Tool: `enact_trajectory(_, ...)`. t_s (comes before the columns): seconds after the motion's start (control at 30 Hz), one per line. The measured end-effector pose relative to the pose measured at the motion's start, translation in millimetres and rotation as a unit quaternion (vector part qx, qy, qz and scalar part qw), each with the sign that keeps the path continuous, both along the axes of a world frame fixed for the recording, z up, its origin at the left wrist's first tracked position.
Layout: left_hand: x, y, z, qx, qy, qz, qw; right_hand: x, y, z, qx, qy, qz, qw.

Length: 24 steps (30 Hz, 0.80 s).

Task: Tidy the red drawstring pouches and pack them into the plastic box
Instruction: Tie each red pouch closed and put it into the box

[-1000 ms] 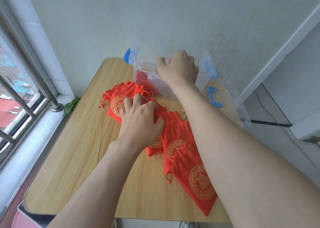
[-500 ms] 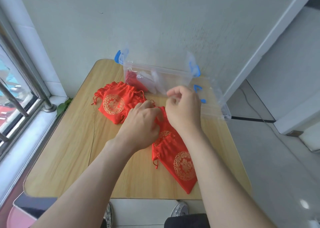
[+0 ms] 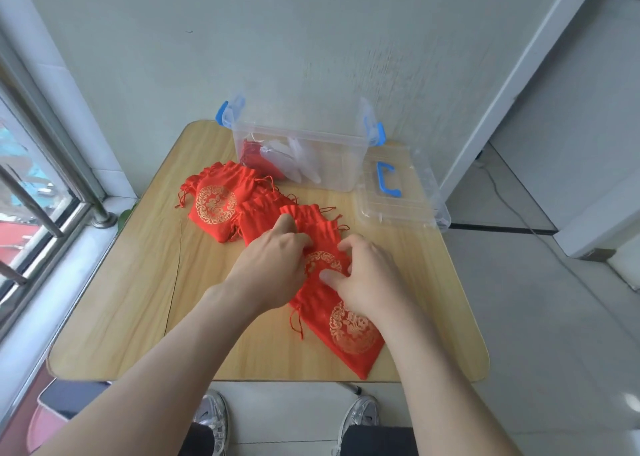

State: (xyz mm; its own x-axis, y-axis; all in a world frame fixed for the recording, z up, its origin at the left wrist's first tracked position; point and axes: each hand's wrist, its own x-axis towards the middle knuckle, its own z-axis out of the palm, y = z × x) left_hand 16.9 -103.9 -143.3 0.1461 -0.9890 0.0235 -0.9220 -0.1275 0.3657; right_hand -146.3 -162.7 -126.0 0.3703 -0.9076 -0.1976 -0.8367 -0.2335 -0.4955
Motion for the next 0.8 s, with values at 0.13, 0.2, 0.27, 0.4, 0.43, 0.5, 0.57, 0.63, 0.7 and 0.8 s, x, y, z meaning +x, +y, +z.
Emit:
enact_trajectory(0.13, 1.4, 0.7, -2.7, 0.008, -0.016, -0.003, 1.000, 0.1, -14.8, -7.9, -0.069, -0.056, -0.039, 0.995)
enact_trajectory(0.2, -0.5, 1.2, -1.7, -0.032, 0.007, 0.006, 0.999, 0.6, -21.4, -7.0, -0.095, -0.132, -0.055, 0.985)
enact_trajectory(0.27, -5.3, -1.0, 1.7, -0.082, 0.066, 0.044, 0.993, 4.9, -24.3, -1.5, -0.102, -0.216, -0.059, 0.969)
enact_trajectory(0.4, -8.6, -9.1, 19.7, -0.118, 0.240, 0.184, 0.946, 25.8, -25.0, 7.4, -0.070, -0.378, -0.068, 0.920)
enact_trajectory(0.43, -6.2, -10.1, 23.1, -0.121, 0.277, 0.204, 0.931, 30.8, -24.9, 8.7, -0.064, -0.406, -0.073, 0.909)
enact_trajectory(0.5, -2.4, -10.8, 30.5, -0.134, 0.356, 0.233, 0.895, 38.3, -24.7, 11.4, -0.044, -0.453, -0.093, 0.885)
enact_trajectory(0.57, 0.6, -12.5, 36.3, -0.151, 0.410, 0.248, 0.865, 43.0, -24.7, 14.7, -0.003, -0.510, -0.124, 0.851)
enact_trajectory(0.63, 5.0, -15.1, 40.1, -0.164, 0.442, 0.256, 0.844, 48.7, -25.1, 19.2, 0.045, -0.559, -0.156, 0.813)
enact_trajectory(0.7, 9.7, -18.5, 38.9, -0.184, 0.467, 0.251, 0.828, 54.1, -25.5, 23.2, 0.085, -0.587, -0.176, 0.785)
enact_trajectory(0.8, 16.4, -20.3, 35.1, -0.231, 0.475, 0.262, 0.808, 58.9, -26.2, 26.1, 0.122, -0.607, -0.189, 0.762)
